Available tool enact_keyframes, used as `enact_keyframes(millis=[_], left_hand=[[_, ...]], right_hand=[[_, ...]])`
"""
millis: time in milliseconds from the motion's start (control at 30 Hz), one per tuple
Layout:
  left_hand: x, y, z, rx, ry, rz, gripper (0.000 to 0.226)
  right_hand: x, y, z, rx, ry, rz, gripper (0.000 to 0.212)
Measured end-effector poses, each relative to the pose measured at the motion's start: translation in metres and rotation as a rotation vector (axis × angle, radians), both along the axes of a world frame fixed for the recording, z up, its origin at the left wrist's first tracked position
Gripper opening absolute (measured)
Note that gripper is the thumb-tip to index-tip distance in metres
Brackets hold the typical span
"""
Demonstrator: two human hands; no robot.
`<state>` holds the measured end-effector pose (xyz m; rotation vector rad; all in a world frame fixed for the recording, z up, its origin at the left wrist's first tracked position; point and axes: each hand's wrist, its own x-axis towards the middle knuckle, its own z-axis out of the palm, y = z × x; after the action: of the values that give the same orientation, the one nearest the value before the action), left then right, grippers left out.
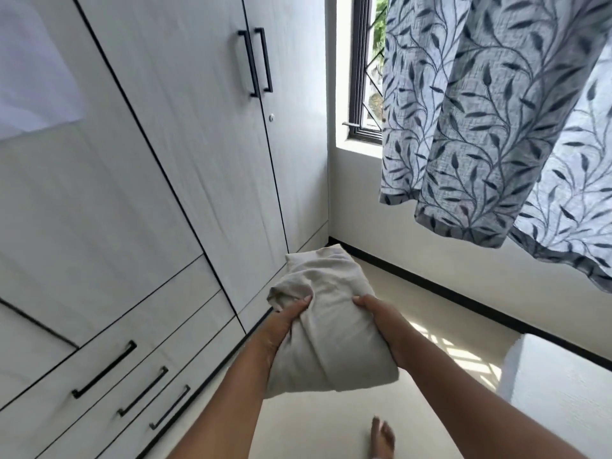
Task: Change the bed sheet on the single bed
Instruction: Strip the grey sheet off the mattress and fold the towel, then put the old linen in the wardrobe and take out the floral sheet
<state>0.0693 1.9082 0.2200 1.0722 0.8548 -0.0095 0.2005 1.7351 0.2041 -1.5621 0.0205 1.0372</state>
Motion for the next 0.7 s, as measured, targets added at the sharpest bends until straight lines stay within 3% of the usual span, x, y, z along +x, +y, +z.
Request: enact_keyframes(millis=[67, 133, 200, 433, 700], left_hand=[[0.045, 0.016, 0.003, 0.053, 0.003, 0.032, 0.05], [0.087, 0.029, 0.009, 0.081, 0.011, 0.064, 0.042], [0.122, 0.042, 0.014, 0.098, -0.014, 0.105, 0.039], [0.207, 0.094, 0.029, 0.097, -0.078, 0.269, 0.063], [0.277, 0.197, 0.034, 0.124, -0.148, 0.484, 0.093]], right_hand=[[0.05, 0.019, 0.004, -0.006, -0.011, 0.02, 0.056], [0.098, 0.035, 0.013, -0.01, -0.008, 0.057, 0.057], [0.136, 0.051, 0.023, 0.02, -0.032, 0.103, 0.049], [0.239, 0.124, 0.067, 0.074, -0.268, 0.2, 0.038], [0.32, 0.248, 0.1, -0.027, -0.761, 0.372, 0.085]])
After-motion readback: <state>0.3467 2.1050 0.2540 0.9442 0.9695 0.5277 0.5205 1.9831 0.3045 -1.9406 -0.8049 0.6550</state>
